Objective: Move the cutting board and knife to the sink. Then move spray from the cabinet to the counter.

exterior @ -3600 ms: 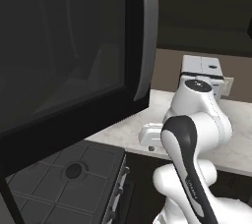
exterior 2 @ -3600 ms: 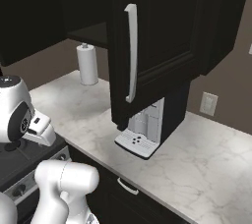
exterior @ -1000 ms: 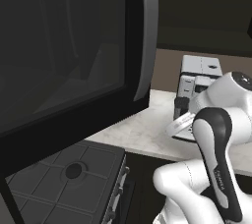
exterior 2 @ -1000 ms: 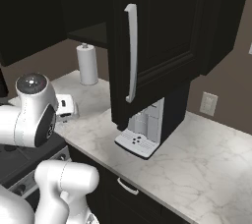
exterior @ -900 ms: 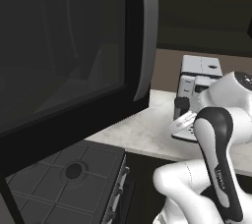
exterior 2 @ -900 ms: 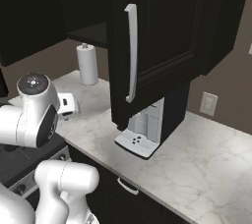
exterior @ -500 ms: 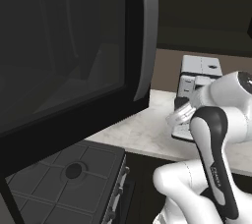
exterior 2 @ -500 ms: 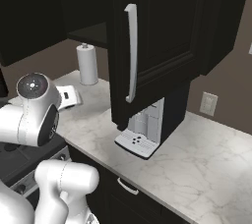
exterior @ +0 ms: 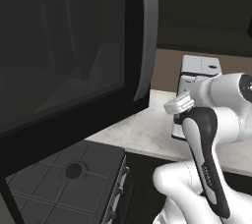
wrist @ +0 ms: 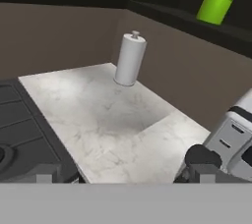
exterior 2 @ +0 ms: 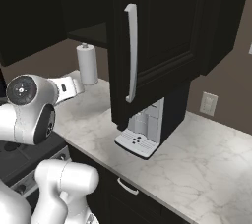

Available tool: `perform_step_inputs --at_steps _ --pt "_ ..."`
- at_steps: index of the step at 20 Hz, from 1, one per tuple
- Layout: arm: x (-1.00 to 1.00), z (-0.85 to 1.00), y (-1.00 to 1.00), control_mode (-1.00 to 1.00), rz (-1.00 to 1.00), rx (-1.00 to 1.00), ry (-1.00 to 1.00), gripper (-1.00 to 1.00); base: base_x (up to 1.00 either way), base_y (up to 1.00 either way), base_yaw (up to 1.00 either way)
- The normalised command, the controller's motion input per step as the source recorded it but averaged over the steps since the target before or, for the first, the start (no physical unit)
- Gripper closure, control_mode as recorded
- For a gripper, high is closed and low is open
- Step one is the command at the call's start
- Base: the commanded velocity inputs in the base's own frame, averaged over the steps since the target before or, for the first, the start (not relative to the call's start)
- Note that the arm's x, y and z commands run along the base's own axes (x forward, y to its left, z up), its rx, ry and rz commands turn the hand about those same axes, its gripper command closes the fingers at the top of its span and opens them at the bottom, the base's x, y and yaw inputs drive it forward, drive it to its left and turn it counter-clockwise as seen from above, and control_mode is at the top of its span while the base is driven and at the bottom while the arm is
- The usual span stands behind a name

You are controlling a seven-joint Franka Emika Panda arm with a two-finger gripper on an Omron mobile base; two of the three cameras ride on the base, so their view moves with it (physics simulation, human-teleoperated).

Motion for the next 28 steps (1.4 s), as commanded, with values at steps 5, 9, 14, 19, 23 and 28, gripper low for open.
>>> perform_step_inputs --at_steps 5,9,14,19,23,28 --pt "0.22 0.41 -0.04 -1.00 -0.10 0.00 -0.03 -1.00 0.00 0.00 0.00" --pt "0.25 0.37 -0.16 -1.00 -0.14 0.00 0.00 -1.00 0.00 0.00 0.00" --pt "0.15 0.31 -0.30 -1.00 -0.08 0.00 -0.04 -1.00 0.00 0.00 0.00" --pt "0.11 0.34 -0.25 -1.00 -0.01 0.03 -0.11 -1.00 0.00 0.00 0.00" --pt "0.11 0.37 -0.06 -1.00 -0.04 0.09 -0.20 -1.00 0.00 0.00 0.00" --pt "0.17 0.35 -0.03 -1.00 -0.13 0.08 -0.19 -1.00 0.00 0.00 0.00"
